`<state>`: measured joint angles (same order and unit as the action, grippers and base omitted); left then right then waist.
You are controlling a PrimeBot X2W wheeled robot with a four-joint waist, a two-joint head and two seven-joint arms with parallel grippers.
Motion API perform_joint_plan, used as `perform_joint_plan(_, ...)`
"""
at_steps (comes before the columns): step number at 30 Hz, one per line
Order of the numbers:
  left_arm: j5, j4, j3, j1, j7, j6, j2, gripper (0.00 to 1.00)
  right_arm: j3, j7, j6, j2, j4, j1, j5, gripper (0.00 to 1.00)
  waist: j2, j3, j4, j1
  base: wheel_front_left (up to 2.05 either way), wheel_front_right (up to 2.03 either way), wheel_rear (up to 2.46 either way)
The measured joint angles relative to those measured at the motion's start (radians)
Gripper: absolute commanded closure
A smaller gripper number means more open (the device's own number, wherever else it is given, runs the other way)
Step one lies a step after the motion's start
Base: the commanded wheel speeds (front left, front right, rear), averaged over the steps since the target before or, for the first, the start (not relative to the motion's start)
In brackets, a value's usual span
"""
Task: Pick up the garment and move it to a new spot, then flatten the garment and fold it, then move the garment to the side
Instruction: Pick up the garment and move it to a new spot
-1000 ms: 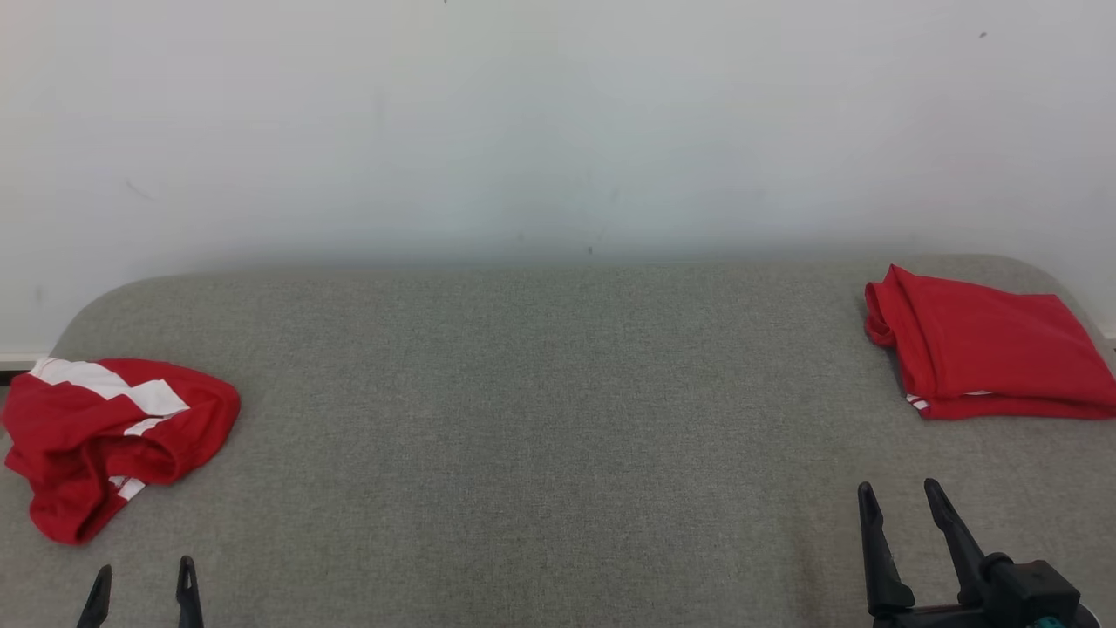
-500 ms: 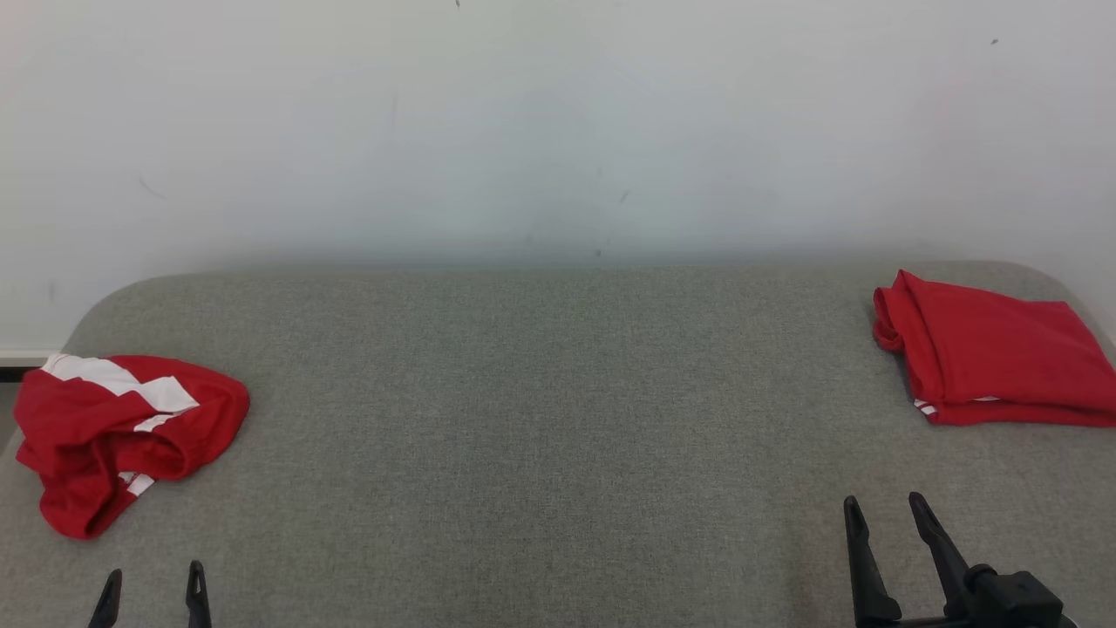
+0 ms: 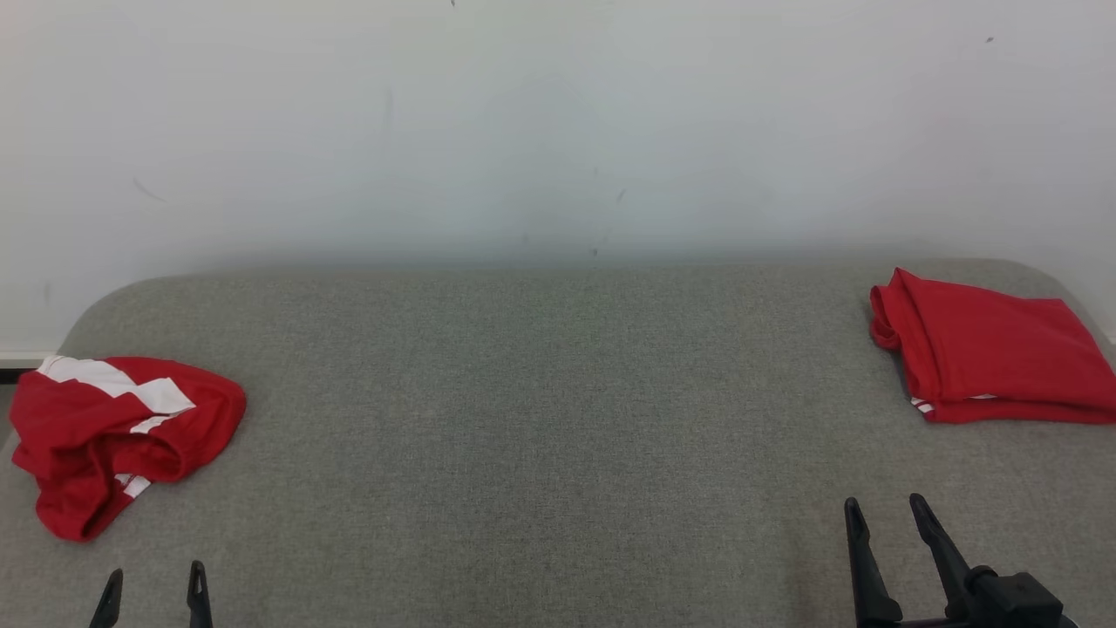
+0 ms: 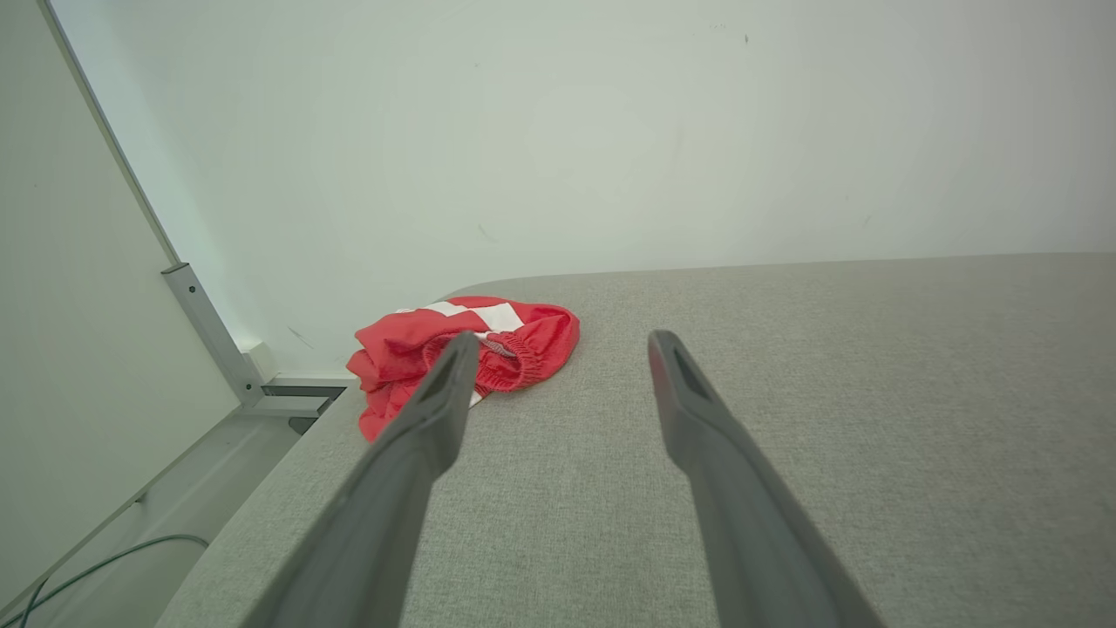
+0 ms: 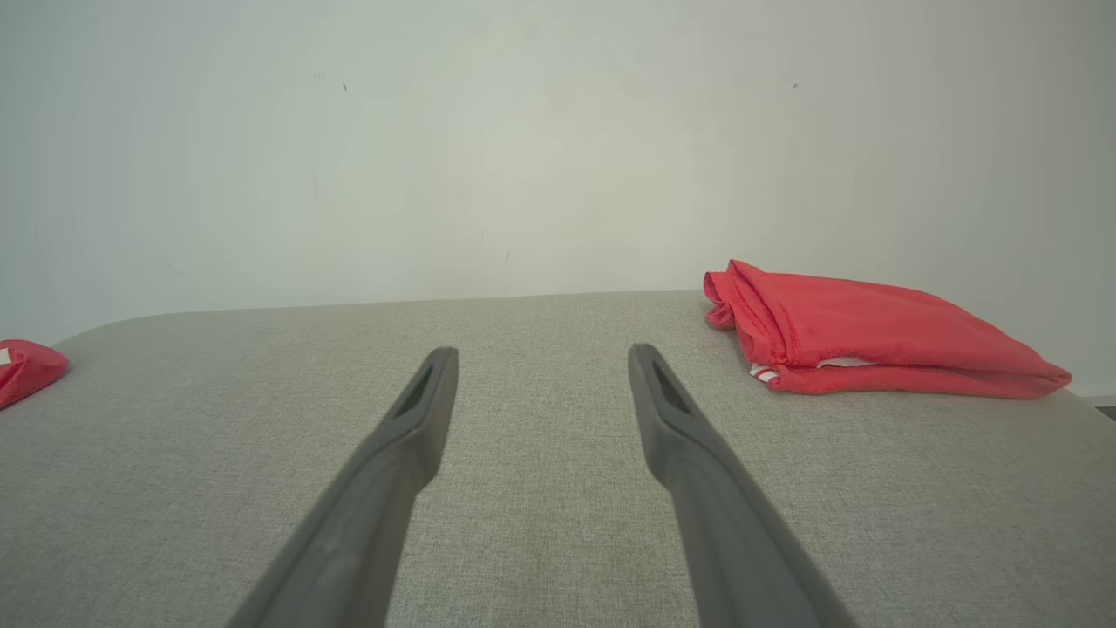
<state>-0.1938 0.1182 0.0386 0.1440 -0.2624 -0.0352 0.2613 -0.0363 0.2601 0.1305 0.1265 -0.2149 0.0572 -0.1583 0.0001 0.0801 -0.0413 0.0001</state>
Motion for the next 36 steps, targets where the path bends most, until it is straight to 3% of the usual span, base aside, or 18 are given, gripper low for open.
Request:
perform_joint_plan(9,-0.001,0.001,-0.002,-0.003,0.000,-0.001,0.004,0.00,-0.008,0.000,0.000,-0.005,0.005,0.007,0.009,0.00,0.0000,-0.002,-0.011,0.0000,0.00,0.00,0.00)
perform_joint_plan(16,-0.002,0.001,-0.012,-0.013,0.000,-0.006,0.002,0.00,-0.016,0.002,0.000,-0.009,0.004,0.015,0.009,0.00,-0.0001,-0.004,-0.058,0.0000,0.00,0.00,0.00)
perform_joint_plan(36,-0.023,-0.021,-0.012,-0.012,0.041,-0.017,0.032,0.00,-0.032,0.004,0.000,-0.032,-0.017,0.036,0.007,0.00,-0.0001,-0.003,-0.335,0.0000,0.00,0.00,0.00)
